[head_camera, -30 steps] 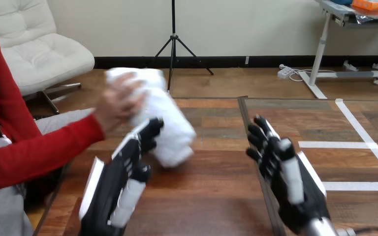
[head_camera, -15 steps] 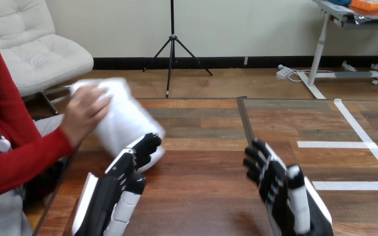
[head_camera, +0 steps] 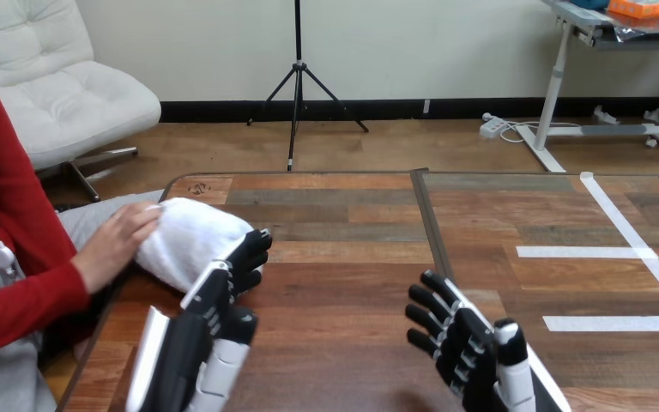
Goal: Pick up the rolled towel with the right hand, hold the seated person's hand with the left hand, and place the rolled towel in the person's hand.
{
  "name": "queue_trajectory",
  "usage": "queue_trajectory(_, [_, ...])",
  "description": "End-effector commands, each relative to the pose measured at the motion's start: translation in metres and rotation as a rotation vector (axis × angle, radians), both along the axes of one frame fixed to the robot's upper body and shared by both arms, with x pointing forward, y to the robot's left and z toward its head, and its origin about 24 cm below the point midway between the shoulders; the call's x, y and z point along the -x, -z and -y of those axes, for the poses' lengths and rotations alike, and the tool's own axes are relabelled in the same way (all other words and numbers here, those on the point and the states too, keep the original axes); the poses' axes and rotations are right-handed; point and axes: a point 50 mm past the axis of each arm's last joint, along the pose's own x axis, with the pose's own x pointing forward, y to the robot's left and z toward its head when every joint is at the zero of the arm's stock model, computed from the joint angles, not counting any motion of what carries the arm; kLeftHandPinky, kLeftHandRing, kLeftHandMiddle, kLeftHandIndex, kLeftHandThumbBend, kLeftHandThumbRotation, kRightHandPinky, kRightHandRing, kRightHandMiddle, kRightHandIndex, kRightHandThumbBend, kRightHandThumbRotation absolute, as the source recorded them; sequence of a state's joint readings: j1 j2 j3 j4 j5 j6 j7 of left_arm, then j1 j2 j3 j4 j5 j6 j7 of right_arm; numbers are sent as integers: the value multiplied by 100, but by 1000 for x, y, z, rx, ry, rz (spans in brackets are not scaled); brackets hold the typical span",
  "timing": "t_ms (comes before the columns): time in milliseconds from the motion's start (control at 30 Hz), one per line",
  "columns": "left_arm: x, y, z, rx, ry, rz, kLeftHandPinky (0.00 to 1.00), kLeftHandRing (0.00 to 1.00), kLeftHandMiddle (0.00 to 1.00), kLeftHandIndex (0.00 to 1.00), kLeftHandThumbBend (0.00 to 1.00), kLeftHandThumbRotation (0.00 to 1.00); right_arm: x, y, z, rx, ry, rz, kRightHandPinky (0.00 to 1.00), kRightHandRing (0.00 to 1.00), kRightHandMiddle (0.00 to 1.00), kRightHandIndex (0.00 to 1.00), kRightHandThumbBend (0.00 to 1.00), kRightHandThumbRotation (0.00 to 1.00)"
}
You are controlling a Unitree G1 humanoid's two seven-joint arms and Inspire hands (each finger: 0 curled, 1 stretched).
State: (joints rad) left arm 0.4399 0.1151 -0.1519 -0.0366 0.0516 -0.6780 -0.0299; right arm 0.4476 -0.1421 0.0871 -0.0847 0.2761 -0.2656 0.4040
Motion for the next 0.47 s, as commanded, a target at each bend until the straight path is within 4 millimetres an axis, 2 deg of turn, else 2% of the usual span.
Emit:
queue_trajectory(0, [-1, -13, 10, 59, -3, 60, 93, 95, 92, 89, 75, 100, -7, -22, -8, -30, -13, 124, 96, 95, 94, 95, 100, 100])
queue_trajectory(433, [0, -15, 15, 66, -1, 67, 92, 93, 91, 88, 72, 100, -5, -22, -13, -52, 1, 132, 97, 94, 93, 94, 100, 100])
